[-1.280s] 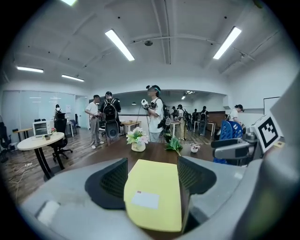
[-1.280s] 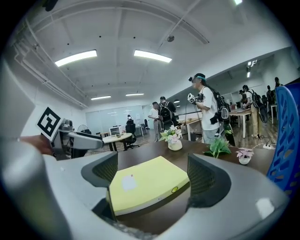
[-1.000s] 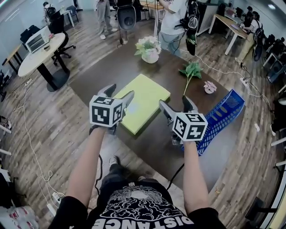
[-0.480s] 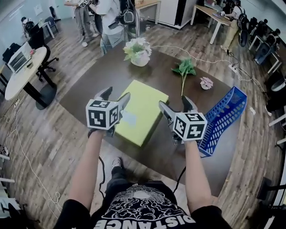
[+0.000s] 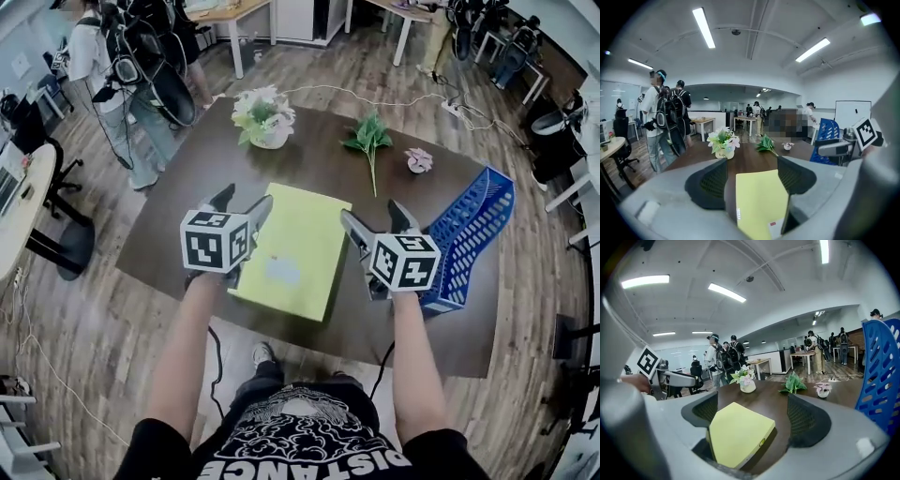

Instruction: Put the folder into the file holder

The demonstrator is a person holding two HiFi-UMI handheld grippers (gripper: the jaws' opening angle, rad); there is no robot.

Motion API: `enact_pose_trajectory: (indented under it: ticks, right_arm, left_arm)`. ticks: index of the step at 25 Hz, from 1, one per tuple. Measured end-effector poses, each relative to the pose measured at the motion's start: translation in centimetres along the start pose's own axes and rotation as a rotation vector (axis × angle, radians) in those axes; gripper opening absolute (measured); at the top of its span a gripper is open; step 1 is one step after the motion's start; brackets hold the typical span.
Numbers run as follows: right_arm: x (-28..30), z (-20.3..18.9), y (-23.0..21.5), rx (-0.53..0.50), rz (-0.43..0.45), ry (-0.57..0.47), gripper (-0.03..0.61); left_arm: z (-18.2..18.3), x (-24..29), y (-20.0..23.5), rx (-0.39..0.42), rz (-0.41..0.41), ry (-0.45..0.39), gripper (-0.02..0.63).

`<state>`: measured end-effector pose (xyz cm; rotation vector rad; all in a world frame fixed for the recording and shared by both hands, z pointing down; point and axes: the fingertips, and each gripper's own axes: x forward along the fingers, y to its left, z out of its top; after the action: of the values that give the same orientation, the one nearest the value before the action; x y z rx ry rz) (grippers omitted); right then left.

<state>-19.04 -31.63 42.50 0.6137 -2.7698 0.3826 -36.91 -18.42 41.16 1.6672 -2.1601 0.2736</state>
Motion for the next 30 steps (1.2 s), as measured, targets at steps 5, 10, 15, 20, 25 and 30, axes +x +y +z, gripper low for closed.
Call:
enact_pose_trajectory:
  ticks: [5, 10, 15, 20, 25, 30]
  right_arm:
    - [0.3, 0.4, 0.7, 0.019, -0.075, -0.004, 0.454]
    - [0.7, 0.0, 1.6, 0.020, -0.142, 0.012, 0.454]
    - [0.7, -0.6, 2.4, 0.031, -0.198, 0.025, 0.454]
    - [0.5, -1.2, 3.1, 0.044, -0.230, 0.046, 0.454]
    - [0.3, -2.7, 2.9, 0.078, -0.260, 0.075, 0.454]
    - [0.9, -4.9, 2.8, 0.115, -0.252, 0.121, 0.454]
  left_arm:
    - [0.6, 1.0, 1.6, 0.023, -0.071, 0.009, 0.336]
    - [0.8, 2.1, 2.8, 0.036, -0.143, 0.021, 0.336]
    - [0.4, 2.9, 3.3, 0.050, -0.211, 0.035, 0.336]
    - [0.0, 3.6, 3.6, 0.052, -0.258, 0.052, 0.336]
    - [-1.5, 4.9, 3.1, 0.057, -0.311, 0.096, 0.336]
    - [-3.4, 5.9, 3.7, 0.036, -0.330, 0.147, 0.336]
